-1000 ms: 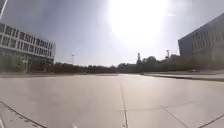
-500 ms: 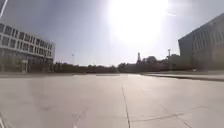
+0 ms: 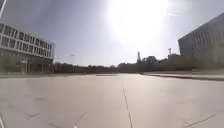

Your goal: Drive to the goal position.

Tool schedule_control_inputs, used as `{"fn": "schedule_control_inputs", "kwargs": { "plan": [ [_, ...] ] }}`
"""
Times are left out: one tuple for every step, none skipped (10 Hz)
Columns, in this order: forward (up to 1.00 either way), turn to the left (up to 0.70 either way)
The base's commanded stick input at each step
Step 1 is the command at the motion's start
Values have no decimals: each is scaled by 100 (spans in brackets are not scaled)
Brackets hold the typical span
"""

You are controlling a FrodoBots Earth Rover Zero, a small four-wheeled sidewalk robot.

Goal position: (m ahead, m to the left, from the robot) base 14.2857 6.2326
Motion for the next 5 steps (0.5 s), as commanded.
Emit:
{"fn": "schedule_control_inputs", "kwargs": {
  "plan": [
    [70, 0],
    [70, 0],
    [70, 0],
    [70, 0],
    [70, 0]
  ]
}}
